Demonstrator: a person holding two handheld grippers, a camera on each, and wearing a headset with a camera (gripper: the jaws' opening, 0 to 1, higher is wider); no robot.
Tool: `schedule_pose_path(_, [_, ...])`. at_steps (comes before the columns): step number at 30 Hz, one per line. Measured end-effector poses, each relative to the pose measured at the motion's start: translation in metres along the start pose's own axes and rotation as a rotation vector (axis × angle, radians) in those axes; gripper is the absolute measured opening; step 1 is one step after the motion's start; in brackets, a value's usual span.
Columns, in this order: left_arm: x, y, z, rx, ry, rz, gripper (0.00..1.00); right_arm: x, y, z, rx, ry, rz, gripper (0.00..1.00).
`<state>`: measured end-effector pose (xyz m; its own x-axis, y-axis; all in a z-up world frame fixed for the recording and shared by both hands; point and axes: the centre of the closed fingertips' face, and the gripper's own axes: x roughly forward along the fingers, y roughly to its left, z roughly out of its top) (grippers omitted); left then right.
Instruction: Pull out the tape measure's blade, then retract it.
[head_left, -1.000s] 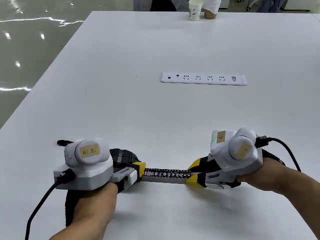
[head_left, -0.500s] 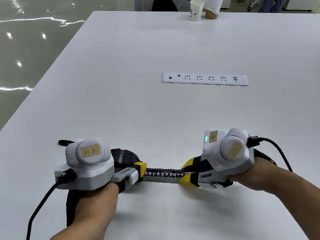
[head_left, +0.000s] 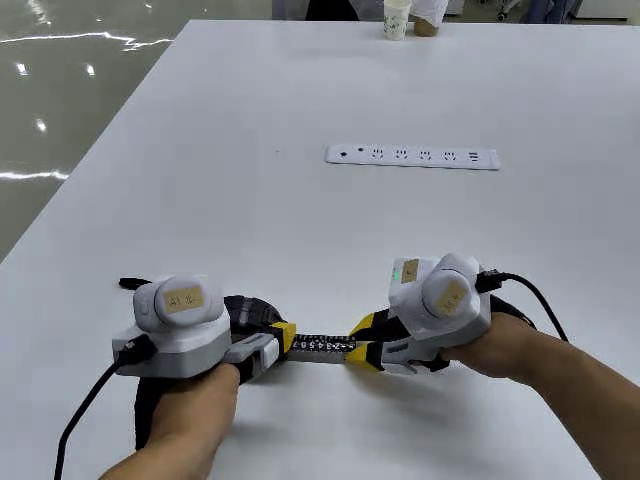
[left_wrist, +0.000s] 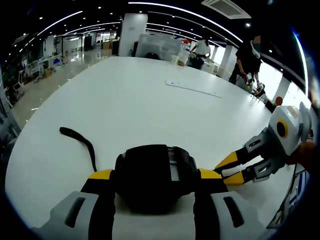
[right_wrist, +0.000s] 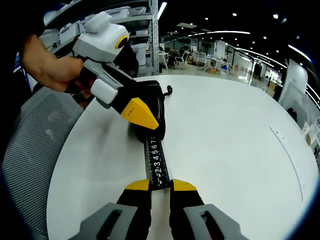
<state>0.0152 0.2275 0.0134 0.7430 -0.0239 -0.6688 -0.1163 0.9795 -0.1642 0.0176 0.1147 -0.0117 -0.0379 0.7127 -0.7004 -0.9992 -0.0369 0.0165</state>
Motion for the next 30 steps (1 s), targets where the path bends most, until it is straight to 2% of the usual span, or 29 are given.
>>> schedule_pose_path(30, [0.0, 0.001, 0.0, -0.005, 0.002, -0.006, 0.58, 0.026, 0.003, 0.024, -0.03, -0.018, 0.018, 0.1])
